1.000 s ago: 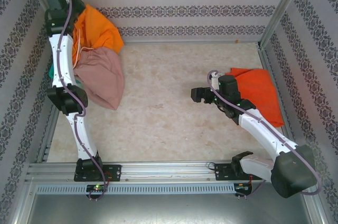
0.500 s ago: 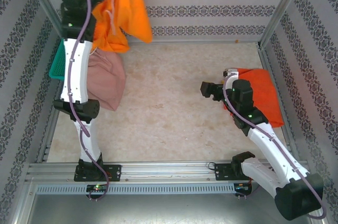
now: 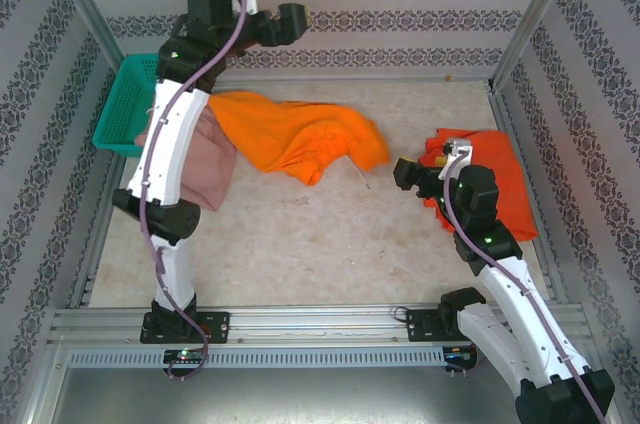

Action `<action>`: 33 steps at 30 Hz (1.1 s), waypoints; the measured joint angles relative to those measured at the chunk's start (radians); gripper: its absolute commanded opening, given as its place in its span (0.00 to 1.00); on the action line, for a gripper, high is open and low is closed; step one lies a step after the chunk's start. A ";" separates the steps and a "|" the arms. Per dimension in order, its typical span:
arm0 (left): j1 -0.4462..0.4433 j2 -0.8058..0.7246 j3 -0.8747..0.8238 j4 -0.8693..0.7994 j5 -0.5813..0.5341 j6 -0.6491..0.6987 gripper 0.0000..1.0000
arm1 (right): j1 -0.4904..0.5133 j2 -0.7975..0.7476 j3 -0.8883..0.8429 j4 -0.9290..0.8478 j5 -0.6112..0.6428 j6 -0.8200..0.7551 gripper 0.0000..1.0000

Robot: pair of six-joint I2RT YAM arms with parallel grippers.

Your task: Fold and stack the shorts

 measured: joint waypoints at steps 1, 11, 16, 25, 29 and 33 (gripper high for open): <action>0.032 -0.055 -0.079 -0.024 -0.044 0.010 1.00 | 0.000 0.001 -0.006 0.000 -0.005 0.000 0.98; 0.467 -0.653 -1.070 0.081 -0.216 -0.050 1.00 | 0.001 0.048 -0.047 0.002 -0.058 0.015 0.97; 0.531 -0.590 -1.202 0.158 -0.178 -0.079 1.00 | 0.001 0.064 -0.047 0.005 -0.075 0.023 0.97; 0.542 -0.350 -1.196 0.212 -0.168 -0.084 1.00 | 0.001 0.064 -0.048 0.004 -0.080 0.026 0.97; 0.542 -0.253 -1.152 0.211 -0.161 -0.099 1.00 | 0.001 0.050 -0.057 0.004 -0.079 0.026 0.97; 0.544 -0.172 -1.085 0.205 -0.142 -0.115 0.82 | 0.001 0.045 -0.059 0.003 -0.079 0.026 0.97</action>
